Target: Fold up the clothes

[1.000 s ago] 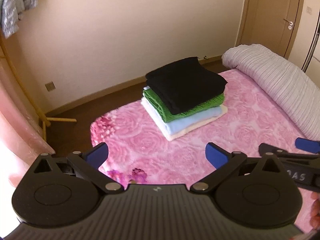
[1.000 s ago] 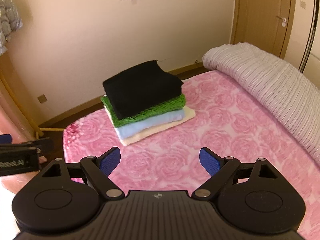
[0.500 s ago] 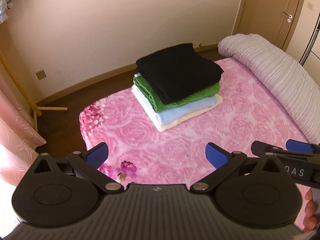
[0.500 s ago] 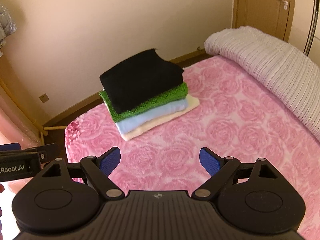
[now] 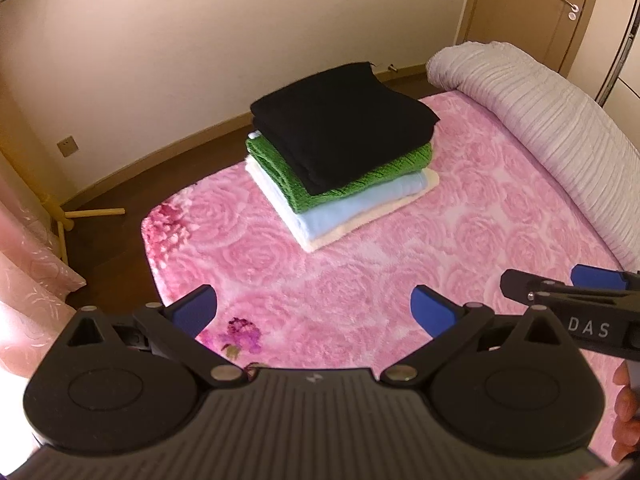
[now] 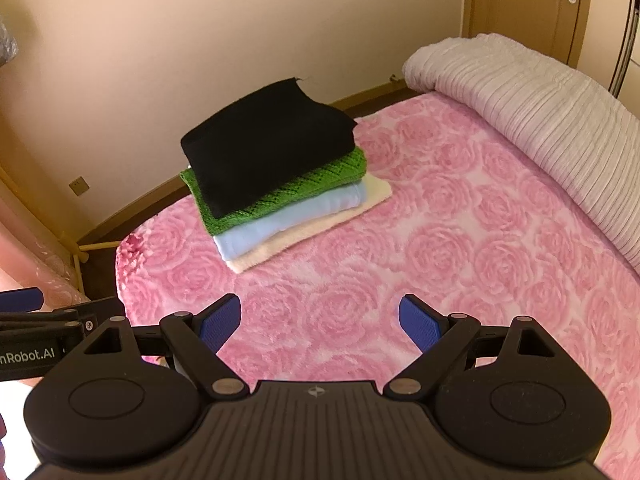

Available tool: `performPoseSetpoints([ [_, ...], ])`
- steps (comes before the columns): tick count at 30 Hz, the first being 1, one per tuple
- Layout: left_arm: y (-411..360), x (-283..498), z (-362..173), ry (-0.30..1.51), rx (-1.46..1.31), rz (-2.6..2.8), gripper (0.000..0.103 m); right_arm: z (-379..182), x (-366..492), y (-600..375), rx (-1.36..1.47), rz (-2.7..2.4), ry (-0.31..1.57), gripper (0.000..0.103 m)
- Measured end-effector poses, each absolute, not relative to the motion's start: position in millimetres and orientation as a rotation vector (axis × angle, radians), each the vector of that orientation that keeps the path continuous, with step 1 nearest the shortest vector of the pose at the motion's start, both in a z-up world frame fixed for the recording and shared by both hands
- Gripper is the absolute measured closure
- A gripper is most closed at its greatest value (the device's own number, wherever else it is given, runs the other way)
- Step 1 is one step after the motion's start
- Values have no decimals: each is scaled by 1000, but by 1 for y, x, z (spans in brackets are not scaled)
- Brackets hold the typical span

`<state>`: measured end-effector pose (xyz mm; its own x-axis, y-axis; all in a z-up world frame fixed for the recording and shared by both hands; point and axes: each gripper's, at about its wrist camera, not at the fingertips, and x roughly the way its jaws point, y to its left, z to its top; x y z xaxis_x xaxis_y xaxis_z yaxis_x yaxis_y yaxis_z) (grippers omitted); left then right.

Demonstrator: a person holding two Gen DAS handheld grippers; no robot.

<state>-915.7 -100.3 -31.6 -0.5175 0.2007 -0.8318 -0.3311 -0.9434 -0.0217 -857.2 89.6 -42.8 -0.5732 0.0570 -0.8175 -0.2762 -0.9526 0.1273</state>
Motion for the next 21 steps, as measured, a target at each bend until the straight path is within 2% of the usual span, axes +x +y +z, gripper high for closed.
performPoseSetpoints([
  [21,-86,-947,-57,209,-1436,2450,1,-66,-887,111,-1426,2547,398,14],
])
